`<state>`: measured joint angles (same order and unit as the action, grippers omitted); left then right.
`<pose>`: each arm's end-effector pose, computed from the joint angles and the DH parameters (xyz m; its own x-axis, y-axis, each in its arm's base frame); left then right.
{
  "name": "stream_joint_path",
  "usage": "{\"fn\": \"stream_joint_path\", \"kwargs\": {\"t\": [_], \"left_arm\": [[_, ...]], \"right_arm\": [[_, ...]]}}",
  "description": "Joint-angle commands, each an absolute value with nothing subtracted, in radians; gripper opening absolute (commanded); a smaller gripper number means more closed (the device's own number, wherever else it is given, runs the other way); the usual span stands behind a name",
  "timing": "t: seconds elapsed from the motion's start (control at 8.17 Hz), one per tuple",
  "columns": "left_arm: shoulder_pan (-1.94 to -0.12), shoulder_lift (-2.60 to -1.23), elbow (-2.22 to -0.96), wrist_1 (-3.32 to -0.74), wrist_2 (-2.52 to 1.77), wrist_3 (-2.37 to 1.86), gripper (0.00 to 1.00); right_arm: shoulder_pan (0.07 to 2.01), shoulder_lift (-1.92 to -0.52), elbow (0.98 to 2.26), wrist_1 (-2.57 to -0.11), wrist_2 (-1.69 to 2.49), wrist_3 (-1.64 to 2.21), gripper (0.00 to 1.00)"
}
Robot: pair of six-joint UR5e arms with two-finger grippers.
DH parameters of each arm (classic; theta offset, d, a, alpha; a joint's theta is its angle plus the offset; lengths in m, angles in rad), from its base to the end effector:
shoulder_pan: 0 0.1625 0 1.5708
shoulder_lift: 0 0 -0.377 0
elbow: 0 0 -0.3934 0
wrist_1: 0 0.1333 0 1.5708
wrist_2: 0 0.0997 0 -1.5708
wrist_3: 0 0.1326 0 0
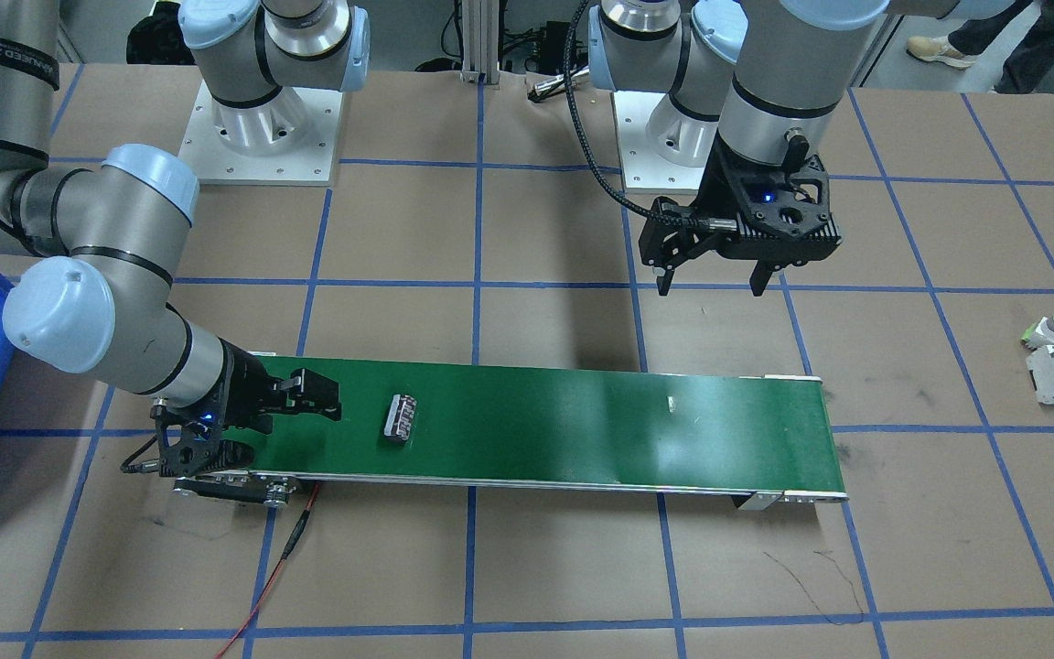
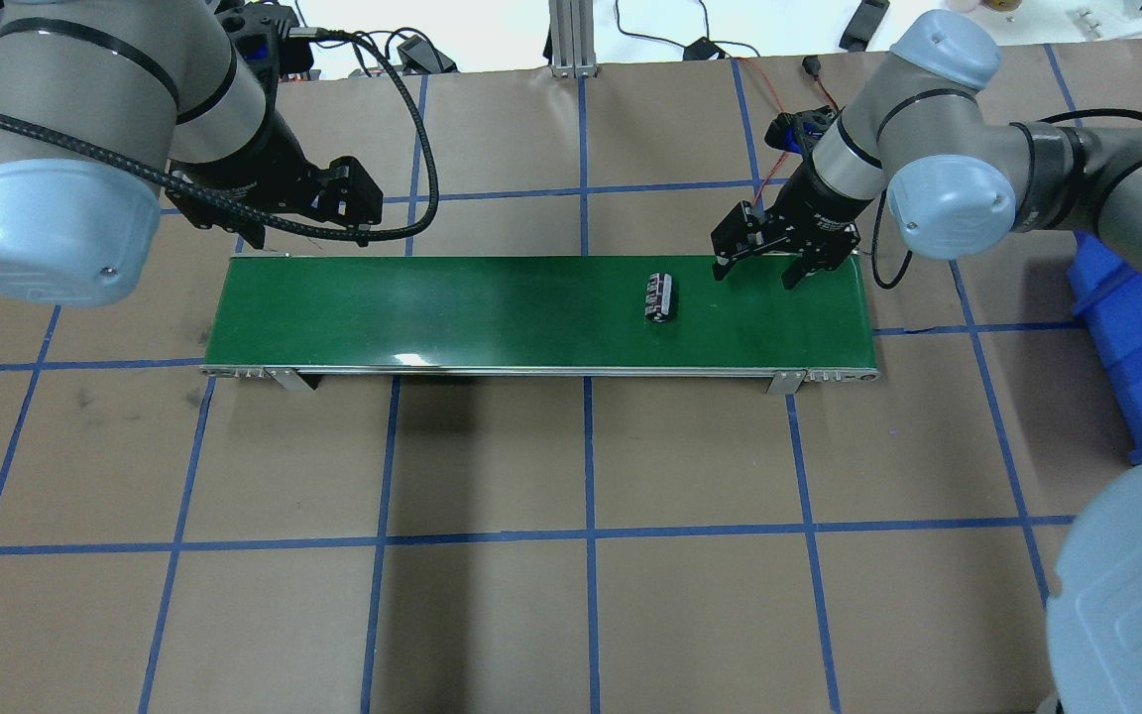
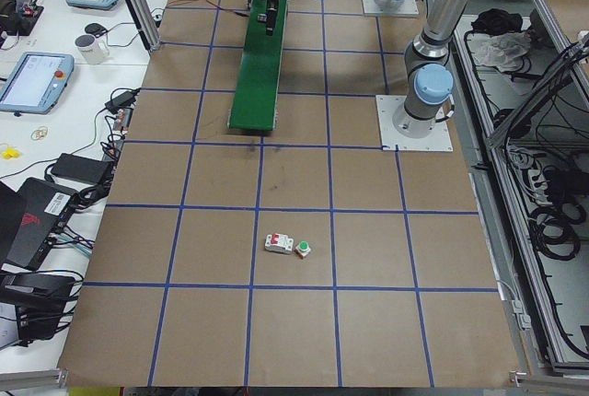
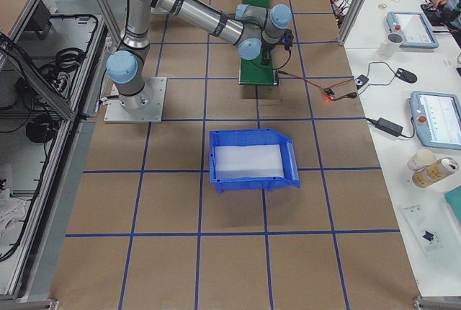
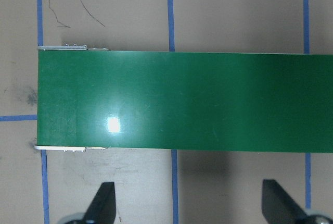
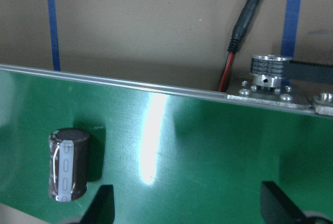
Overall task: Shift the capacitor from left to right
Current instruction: 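Raise the left gripper while the right gripper moves above the belt's far end, then lower the right gripper and grasp the capacitor arriving on the belt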
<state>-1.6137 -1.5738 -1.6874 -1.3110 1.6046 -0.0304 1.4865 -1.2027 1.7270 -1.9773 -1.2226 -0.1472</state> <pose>-0.1505 -0.5030 0.3753 -0.9995 0.0081 -0.0292 0.0121 0.9900 -0.1407 0.1307 -0.5736 0.1818 -0.9354 -0.0273 -0.3524 -0.0542 0.9963 0.0666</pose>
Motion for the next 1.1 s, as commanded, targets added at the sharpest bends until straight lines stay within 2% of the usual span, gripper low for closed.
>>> {"fn": "stream_joint_path", "kwargs": {"t": [0.0, 0.86, 0.98], "left_arm": [[-1.614, -1.574, -1.687, -1.316, 1.605, -0.032, 1.00], [-1.614, -1.585, -1.689, -1.307, 1.611, -0.029, 1.00], [-1.614, -1.585, -1.689, -1.307, 1.611, -0.029, 1.00]], "right_arm": [[1.486, -1.203, 1.727, -1.979, -1.223, -0.117, 1.00], [1.488, -1.201, 1.727, -1.982, -1.287, -0.052, 1.00], [1.488, -1.201, 1.727, -1.985, -1.320, -0.054, 0.92]]}}
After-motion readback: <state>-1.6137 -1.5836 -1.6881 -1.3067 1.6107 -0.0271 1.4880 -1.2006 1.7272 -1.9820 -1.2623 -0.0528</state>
